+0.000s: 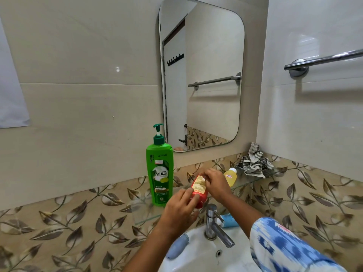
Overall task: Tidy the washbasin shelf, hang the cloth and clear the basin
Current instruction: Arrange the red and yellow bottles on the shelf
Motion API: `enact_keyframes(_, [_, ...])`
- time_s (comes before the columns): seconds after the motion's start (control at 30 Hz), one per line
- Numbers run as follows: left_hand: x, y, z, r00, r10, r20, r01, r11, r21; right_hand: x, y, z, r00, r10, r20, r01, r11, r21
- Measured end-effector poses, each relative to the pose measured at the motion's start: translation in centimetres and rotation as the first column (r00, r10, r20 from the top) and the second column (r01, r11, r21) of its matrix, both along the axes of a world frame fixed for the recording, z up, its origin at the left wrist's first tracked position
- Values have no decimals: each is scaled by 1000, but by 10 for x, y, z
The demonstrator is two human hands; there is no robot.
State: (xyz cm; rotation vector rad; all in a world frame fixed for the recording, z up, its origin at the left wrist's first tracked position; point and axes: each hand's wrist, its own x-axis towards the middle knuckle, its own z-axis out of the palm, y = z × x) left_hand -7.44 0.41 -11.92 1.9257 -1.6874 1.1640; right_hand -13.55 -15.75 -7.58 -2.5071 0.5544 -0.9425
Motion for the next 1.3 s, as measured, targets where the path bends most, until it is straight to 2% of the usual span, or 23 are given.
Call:
enact_keyframes(0.1, [-2,-13,4,996,86,-8,-85,989,120,-6,-7,-5,999,-16,-48,14,999,-29])
enact_keyframes(0.2, [-1,-21,10,994,106,28,-110,977,181,-11,-10,-10,993,5,-117,-13,997,-70])
enact_keyframes(0.33, [-3,-25,12,991,125,-37,-112,962,249,-14,-10,-14,978,3,-208,-26,994,-108])
enact_keyframes(0.47, [-5,-23,14,995,95,-3,-91,963,254,-15,-10,-18,968,22,-250,-53,992,-117])
enact_keyframes(0.57, [-7,-20,20,1000,20,-1,-19,983,181,-15,-11,-21,966,42,-254,-72,991,-112])
enact_keyframes(0.7, [-8,-16,35,997,-72,40,69,994,84,-12,-12,-22,981,89,-175,-102,992,-69])
enact_keyframes(0.8, [-9,-16,52,989,-139,46,138,990,27,-11,-15,-22,990,132,-51,-132,991,7])
enact_keyframes(0.97, [-6,-21,88,981,-178,-81,174,984,-45,-11,-16,-17,967,195,165,-235,932,276])
enact_keyframes(1.07, [-3,-26,107,978,-143,-149,136,989,-54,-7,-15,-17,959,191,212,-258,896,361])
enact_keyframes(1.3, [11,-47,134,996,25,-85,-27,999,-19,0,-17,-12,954,176,244,-270,856,441])
